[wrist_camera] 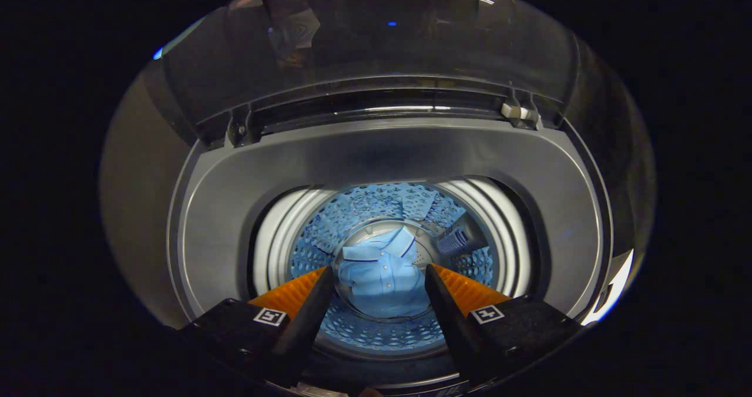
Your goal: Put the clothes into the washing machine and then close the washing machine lid.
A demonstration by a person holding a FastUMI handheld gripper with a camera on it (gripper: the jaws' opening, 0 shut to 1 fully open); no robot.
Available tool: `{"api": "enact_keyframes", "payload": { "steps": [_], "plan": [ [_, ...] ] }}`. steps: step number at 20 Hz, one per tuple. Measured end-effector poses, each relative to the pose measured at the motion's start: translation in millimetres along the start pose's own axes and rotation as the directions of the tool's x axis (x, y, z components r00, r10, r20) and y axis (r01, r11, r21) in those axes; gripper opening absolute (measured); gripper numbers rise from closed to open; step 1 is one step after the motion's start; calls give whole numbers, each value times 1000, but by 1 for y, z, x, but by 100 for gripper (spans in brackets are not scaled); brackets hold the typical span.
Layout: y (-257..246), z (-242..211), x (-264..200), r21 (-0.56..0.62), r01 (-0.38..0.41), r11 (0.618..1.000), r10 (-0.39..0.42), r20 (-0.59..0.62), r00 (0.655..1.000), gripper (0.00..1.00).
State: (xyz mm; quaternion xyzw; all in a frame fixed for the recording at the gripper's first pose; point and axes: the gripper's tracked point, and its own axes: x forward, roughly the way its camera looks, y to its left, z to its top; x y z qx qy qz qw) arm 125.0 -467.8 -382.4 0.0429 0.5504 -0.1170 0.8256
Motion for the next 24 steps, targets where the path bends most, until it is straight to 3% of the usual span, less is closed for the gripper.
{"api": "enact_keyframes", "payload": {
  "steps": [7, 14, 20, 24],
  "plan": [
    [1, 8, -19, -55, 14, 998, -12, 45, 999, 98],
    [11, 62, -79, -87, -1, 996, 20, 215, 976, 98],
    [20, 144, -154, -96, -3, 995, 42, 408, 912, 98],
    [19, 214, -208, -89, 1, 996, 48, 546, 836, 98]
  ]
}}
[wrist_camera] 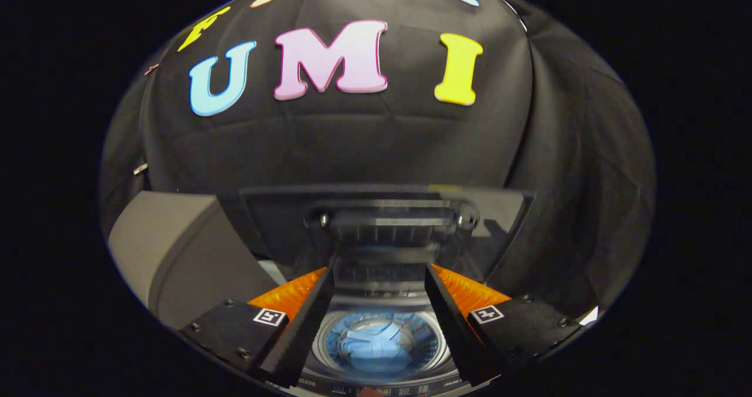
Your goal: Put the clothes into the washing machine and then close the washing machine lid.
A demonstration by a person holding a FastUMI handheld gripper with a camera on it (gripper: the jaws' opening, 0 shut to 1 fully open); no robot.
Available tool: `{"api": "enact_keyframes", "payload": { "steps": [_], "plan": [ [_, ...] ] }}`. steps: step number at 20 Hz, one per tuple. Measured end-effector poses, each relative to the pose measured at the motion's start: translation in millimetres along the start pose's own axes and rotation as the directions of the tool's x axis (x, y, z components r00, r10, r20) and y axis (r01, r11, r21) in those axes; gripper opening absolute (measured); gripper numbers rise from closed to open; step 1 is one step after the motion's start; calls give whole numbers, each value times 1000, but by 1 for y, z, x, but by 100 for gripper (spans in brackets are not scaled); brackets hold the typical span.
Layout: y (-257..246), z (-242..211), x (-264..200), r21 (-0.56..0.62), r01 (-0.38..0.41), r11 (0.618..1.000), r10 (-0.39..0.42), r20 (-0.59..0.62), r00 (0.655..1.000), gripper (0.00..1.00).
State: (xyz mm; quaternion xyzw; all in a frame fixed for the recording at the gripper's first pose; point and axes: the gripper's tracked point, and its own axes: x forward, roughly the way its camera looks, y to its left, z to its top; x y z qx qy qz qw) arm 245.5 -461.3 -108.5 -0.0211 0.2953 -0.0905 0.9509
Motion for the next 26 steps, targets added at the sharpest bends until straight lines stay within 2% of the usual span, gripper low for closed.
{"api": "enact_keyframes", "payload": {
  "steps": [5, 11, 14, 17, 18, 22, 26],
  "plan": [
    [2, 57, 20, 7, -12, 1000, 11, 86, 996, 98],
    [-3, 80, 54, 46, -11, 999, 7, 82, 997, 97],
    [-6, 78, 75, 70, -9, 998, 5, 64, 998, 97],
    [-6, 57, 88, 40, -5, 999, 5, -12, 1000, 98],
    [-4, 62, 88, 56, -11, 998, 10, 30, 1000, 98],
    [-8, 61, 76, 47, -12, 999, 9, 62, 998, 99],
    [-8, 57, 71, 55, 0, 999, -3, 58, 998, 99]
  ]
}}
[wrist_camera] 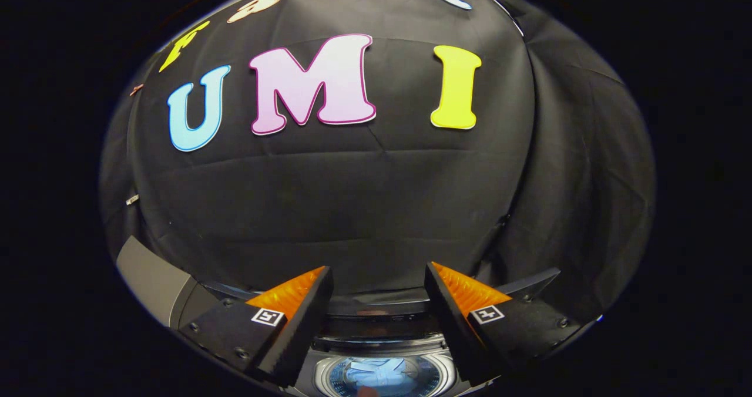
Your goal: Put the clothes into the washing machine and then close the washing machine lid.
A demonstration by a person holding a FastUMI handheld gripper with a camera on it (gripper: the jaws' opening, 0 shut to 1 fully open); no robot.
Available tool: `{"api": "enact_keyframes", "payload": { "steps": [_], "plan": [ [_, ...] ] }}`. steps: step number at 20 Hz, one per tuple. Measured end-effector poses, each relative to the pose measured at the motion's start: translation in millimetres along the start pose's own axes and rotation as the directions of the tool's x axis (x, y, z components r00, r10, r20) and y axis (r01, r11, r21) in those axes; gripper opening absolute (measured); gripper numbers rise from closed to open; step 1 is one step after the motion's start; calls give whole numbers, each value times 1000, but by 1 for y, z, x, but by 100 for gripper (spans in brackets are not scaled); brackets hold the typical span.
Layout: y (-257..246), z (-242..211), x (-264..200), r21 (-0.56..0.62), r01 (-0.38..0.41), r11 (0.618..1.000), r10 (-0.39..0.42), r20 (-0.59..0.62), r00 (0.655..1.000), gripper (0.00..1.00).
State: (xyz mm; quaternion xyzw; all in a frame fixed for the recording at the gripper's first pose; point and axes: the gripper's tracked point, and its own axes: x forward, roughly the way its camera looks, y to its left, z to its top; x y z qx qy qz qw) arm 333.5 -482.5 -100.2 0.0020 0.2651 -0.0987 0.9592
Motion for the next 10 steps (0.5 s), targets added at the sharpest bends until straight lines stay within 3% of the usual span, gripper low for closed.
{"api": "enact_keyframes", "payload": {
  "steps": [10],
  "plan": [
    [-2, -16, -39, -6, -17, 1000, 17, 32, 999, 99]
  ]
}}
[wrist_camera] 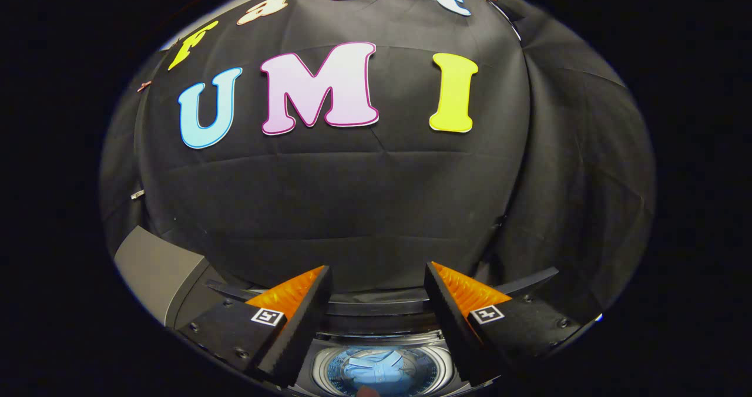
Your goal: Put the clothes into the washing machine and then close the washing machine lid.
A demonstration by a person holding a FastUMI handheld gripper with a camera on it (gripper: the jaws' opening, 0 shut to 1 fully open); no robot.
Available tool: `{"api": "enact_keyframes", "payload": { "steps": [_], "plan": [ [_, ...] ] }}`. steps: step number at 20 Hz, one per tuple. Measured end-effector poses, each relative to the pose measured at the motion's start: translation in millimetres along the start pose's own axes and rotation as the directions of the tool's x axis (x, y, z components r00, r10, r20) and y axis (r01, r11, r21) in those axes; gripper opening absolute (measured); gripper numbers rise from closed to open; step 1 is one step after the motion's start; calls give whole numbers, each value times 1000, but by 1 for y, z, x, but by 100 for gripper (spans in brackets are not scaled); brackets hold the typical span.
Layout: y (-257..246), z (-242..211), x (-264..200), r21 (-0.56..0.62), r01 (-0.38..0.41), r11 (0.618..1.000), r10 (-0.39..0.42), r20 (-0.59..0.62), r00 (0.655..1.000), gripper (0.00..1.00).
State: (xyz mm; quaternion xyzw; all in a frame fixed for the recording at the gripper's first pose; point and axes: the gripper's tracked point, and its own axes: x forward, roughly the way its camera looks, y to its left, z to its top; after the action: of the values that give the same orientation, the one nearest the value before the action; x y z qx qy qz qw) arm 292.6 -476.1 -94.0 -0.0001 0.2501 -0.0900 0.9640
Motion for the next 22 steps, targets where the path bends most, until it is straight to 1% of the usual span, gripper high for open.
{"api": "enact_keyframes", "payload": {
  "steps": [7, 11, 15, 22],
  "plan": [
    [1, -5, -8, -1, -12, 1000, 12, 7, 1000, 99],
    [0, -15, -28, 2, -22, 1000, 22, 16, 1000, 99],
    [1, -21, -36, 6, -39, 999, 39, 37, 999, 99],
    [-1, -26, -46, 9, -32, 999, 31, 56, 998, 99]
  ]
}}
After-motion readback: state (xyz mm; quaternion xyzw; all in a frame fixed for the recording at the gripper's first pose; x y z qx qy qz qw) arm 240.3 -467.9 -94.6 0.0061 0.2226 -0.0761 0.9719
